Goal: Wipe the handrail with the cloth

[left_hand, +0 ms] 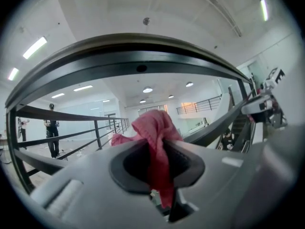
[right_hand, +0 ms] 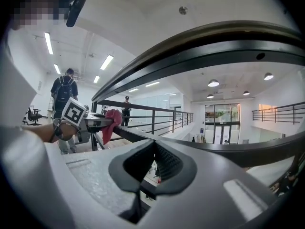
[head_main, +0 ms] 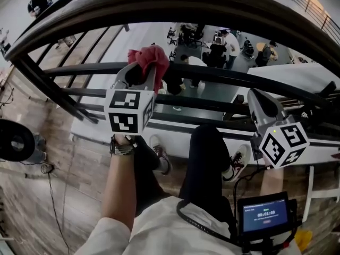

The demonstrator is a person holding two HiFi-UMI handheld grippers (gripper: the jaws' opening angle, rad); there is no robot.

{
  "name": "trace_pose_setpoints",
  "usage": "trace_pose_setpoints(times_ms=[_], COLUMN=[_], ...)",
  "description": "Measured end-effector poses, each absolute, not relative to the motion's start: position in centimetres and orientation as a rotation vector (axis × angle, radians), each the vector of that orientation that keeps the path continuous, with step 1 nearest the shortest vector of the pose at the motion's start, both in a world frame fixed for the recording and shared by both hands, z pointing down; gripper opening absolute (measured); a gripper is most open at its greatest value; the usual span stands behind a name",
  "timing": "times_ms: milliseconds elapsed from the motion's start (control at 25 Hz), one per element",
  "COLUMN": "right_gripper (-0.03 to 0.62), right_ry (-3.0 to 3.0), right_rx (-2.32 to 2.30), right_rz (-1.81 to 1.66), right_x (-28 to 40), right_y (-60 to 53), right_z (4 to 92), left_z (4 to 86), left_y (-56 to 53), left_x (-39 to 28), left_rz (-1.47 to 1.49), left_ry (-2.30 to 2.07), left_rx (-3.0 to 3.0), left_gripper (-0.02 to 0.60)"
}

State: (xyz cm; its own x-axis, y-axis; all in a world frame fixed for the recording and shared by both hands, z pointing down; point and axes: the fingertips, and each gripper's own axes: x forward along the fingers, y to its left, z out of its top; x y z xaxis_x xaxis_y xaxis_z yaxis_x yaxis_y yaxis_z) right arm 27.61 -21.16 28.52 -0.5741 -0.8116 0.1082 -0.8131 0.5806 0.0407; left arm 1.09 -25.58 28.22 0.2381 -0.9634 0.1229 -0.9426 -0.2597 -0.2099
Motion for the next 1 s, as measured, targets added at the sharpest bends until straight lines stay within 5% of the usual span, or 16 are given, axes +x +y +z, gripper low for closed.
trace_pose_setpoints(times_ms=[1000], right_gripper=[0.003], right_ry=[-2.676], right_rx=[1.485], right_rz=[0.068], right_x=[32.8], right_y=[-20.5], right_z=[28.6], left_z=[28.5], left_y=[-25.5], left_x=[8.2], left_rz=[-0.404], left_ry=[1.776], left_rx=[-2.528], left_gripper=[0.072])
